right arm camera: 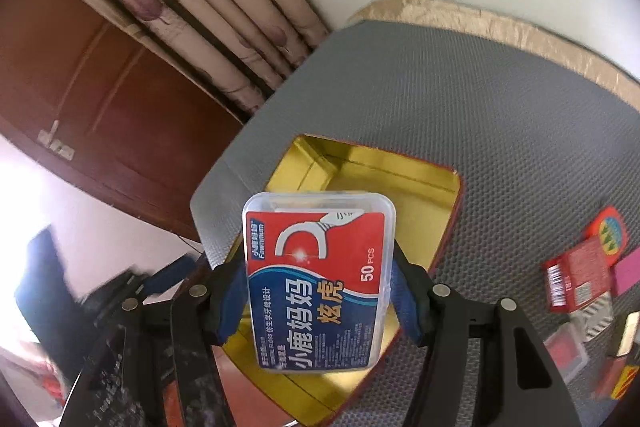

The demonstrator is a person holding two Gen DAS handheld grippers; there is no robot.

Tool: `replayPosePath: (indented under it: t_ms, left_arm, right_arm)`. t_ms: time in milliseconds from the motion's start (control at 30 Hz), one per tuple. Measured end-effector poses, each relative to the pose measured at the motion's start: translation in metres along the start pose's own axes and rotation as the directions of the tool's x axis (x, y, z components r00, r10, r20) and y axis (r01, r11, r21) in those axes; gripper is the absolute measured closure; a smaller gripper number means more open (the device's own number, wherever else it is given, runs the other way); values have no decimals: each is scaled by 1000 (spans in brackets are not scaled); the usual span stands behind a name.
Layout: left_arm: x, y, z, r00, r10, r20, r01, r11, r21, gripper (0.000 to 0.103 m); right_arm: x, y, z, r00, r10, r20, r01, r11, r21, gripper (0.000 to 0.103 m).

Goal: Organize rigid objects
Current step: 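Carry the keychain with the left tool over the gold tin while the right tool carries the floss box there, then open both tools to drop the keychain and floss box into the tin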

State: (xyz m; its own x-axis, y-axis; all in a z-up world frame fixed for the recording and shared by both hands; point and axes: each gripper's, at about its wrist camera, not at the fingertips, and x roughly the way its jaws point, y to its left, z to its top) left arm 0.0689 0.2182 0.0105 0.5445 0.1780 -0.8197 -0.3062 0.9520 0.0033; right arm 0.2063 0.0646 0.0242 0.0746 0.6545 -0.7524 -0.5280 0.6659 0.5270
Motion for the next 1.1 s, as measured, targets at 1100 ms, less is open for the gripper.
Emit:
replayPosePath:
  t_ms: [1100]
  left_arm:
    - [-41, -20, -65, 991, -131, -4, 131, 987, 93, 65]
  right_arm:
    - [-96, -26, -117, 870, -303, 390, 290, 952, 92, 3]
